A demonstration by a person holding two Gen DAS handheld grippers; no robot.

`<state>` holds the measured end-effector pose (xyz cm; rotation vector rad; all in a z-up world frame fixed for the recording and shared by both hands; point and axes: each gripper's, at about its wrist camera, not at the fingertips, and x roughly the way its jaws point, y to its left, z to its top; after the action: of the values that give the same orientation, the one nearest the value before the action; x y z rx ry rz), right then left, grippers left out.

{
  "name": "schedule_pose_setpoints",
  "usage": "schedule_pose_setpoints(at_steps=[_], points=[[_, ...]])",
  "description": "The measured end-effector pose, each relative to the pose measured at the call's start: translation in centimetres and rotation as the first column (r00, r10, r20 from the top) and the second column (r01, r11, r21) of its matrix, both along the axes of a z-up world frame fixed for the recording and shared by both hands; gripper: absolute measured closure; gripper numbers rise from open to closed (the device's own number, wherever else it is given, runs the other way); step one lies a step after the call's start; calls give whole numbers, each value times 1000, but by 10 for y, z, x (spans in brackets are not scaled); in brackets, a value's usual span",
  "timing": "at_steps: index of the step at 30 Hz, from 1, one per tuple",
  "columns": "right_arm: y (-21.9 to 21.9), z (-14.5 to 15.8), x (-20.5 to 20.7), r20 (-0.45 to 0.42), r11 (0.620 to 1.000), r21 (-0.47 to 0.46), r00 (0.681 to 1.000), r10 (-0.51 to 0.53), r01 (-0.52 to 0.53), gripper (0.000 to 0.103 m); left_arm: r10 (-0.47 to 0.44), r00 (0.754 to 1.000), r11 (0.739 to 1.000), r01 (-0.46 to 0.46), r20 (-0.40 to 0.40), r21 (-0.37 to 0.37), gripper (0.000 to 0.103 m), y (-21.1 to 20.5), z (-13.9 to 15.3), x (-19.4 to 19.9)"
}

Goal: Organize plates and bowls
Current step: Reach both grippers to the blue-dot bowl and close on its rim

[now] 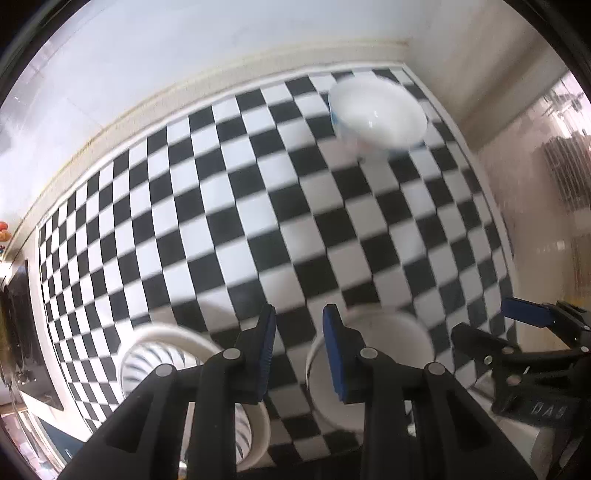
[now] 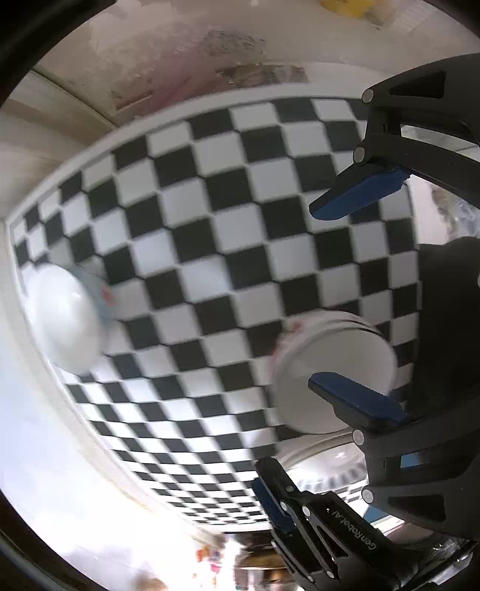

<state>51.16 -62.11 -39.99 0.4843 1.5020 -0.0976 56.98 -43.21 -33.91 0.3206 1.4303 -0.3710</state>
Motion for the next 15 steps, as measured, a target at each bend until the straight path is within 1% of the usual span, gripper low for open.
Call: schedule_pose_setpoints(at_steps=[3,4,5,7,12,15], points=[[-23,8,19,36,999,-13,998,-42,43,16,14,1000,1000,-14,20,-13,79,-7,7,27],[-28,10,24,45,999,-11,998,-50,51,16,17,1000,1000,-17,23,-18,79,-11,10,32],[-36,12,31,56,998,-10,996,-63,64,16,21,999,1000,-20,33,-24,79,-19,11,45],[-53,16,50,76,995,-8,993,-95,95,16,21,998,1000,-20,54,-19,79,-27,12,61],[-83,17,92,92,990,-21,986,-137,139,16,22,999,999,-21,39,-26,79,-54,-2,107],[-94,11,117,93,989,-15,985,-145,147,17,19,999,1000,-18,28,-22,79,-67,-11,129]])
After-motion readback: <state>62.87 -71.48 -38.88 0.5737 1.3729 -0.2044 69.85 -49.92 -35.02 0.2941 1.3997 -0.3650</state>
